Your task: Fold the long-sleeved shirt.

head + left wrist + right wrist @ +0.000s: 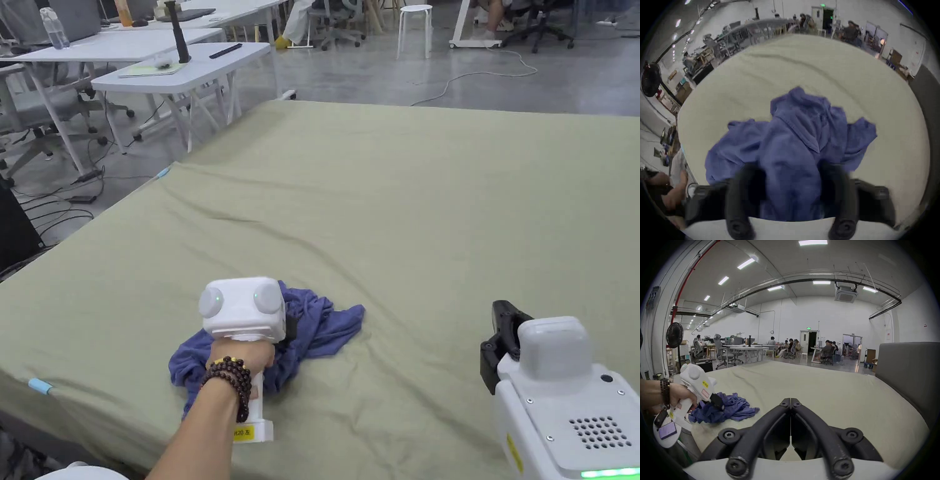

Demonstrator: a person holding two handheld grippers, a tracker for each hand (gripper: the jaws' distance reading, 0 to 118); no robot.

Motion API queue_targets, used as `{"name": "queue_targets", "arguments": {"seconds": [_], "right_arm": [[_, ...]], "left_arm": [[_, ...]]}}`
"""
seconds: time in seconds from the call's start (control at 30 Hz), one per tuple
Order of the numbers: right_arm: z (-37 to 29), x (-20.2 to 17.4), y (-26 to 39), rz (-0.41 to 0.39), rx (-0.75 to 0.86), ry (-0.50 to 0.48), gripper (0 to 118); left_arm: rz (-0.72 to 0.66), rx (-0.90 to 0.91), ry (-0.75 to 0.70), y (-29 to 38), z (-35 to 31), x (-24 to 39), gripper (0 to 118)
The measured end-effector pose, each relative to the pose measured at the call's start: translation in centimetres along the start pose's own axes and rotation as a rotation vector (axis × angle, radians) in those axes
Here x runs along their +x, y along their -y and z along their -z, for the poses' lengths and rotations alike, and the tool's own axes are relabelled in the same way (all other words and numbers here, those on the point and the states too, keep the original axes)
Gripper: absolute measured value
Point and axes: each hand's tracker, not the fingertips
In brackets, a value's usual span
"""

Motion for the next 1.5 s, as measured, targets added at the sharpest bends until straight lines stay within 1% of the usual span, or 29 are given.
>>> {"name": "queue_targets", "arguments": {"seconds": [0.07, 0.13, 0.17, 0.23, 0.33, 0.37, 0.4, 0.47, 0.5, 0.57, 0.67, 0.73, 0.83, 0.9, 0.97, 1.0, 1.03, 1.07, 1.13, 1.17, 1.2, 1.23, 1.3, 1.37, 1.4, 1.43, 1.47, 1.5], "right_arm": [[0.1, 0.3, 0.2, -0.005, -0.009, -0.002, 0], [0.1, 0.4, 0.3, 0.000, -0.013, 0.003, 0], [0.0, 0.6, 0.3, 0.008, -0.013, 0.009, 0], [-0.3, 1.2, 0.4, 0.032, -0.009, 0.017, 0], [-0.8, 2.1, 0.4, 0.059, -0.003, 0.038, 0], [-1.2, 2.7, 0.4, 0.059, -0.001, 0.053, 0], [-1.7, 3.3, 0.3, 0.056, 0.002, 0.071, 0], [-2.7, 4.9, 0.1, 0.061, 0.011, 0.112, 0], [-3.5, 6.0, 0.0, 0.068, 0.018, 0.141, 0], [-5.1, 8.3, -0.2, 0.081, 0.036, 0.213, 0], [-7.6, 12.0, -0.3, 0.098, 0.056, 0.321, 0], [-9.4, 14.4, -0.3, 0.103, 0.045, 0.399, 0], [-11.7, 17.5, 0.1, 0.126, 0.037, 0.490, 0], [-13.0, 19.1, 0.4, 0.136, 0.024, 0.539, 0], [-14.1, 20.1, 0.8, 0.131, 0.017, 0.570, 0], [-14.4, 20.5, 1.0, 0.131, 0.009, 0.589, 0], [-14.6, 20.8, 1.1, 0.136, -0.001, 0.602, 0], [-14.7, 20.9, 1.2, 0.144, -0.010, 0.602, 0], [-14.8, 21.1, 1.2, 0.156, -0.024, 0.588, 0], [-14.7, 20.8, 1.1, 0.155, -0.029, 0.585, 0], [-14.7, 20.6, 0.8, 0.156, -0.037, 0.578, 0], [-14.6, 20.3, 0.6, 0.158, -0.041, 0.564, 0], [-14.3, 19.6, 0.2, 0.165, -0.043, 0.511, 0], [-13.7, 18.7, 0.0, 0.157, -0.041, 0.512, 0], [-13.4, 18.1, -0.1, 0.150, -0.045, 0.514, 0], [-13.2, 17.7, -0.1, 0.141, -0.047, 0.501, 0], [-12.8, 17.5, 0.1, 0.133, -0.054, 0.487, 0], [-12.6, 17.1, 0.2, 0.127, -0.065, 0.483, 0]], "left_arm": [[-0.023, 0.040, 0.012, 0.0, -0.8, -0.1, 36], [-0.017, 0.030, 0.043, -0.6, -2.0, 0.1, 24], [0.001, 0.045, 0.082, -0.7, -2.9, -0.2, 21], [0.013, 0.138, 0.172, -0.9, -5.4, 0.6, 20], [-0.016, 0.249, 0.375, -1.1, -10.4, 2.9, 16], [0.001, 0.285, 0.432, -1.2, -12.2, 4.6, 16], [0.047, 0.312, 0.476, -1.3, -13.7, 6.7, 16], [0.135, 0.341, 0.518, -1.2, -15.9, 11.0, 16], [0.180, 0.354, 0.556, -1.0, -16.7, 13.7, 16], [0.222, 0.348, 0.653, 0.1, -17.5, 19.0, 16], [0.299, 0.281, 0.782, 2.5, -17.5, 27.8, 16], [0.395, 0.225, 0.844, 4.9, -16.9, 34.3, 16], [0.461, 0.109, 0.927, 8.6, -15.6, 41.4, 16], [0.482, 0.052, 0.903, 10.9, -14.7, 44.4, 16], [0.533, 0.053, 0.812, 12.5, -14.3, 45.7, 18], [0.549, 0.070, 0.810, 12.9, -14.2, 45.8, 31], [0.561, 0.077, 0.799, 13.1, -14.2, 45.7, 31], [0.561, 0.096, 0.804, 13.1, -14.4, 45.2, 37], [0.526, 0.150, 0.832, 12.4, -15.0, 43.4, 100], [0.494, 0.182, 0.848, 12.2, -15.7, 41.9, 118], [0.466, 0.256, 0.869, 11.3, -16.6, 40.2, 117], [0.446, 0.267, 0.858, 10.7, -17.2, 38.7, 117], [0.405, 0.358, 0.827, 10.7, -18.6, 34.4, 117], [0.350, 0.460, 0.774, 11.9, -19.0, 30.6, 117], [0.331, 0.506, 0.734, 12.6, -19.3, 28.3, 115], [0.317, 0.545, 0.702, 13.4, -19.4, 26.3, 108], [0.317, 0.589, 0.668, 14.3, -19.4, 24.1, 81], [0.311, 0.661, 0.632, 15.5, -19.3, 22.2, 44]]}}
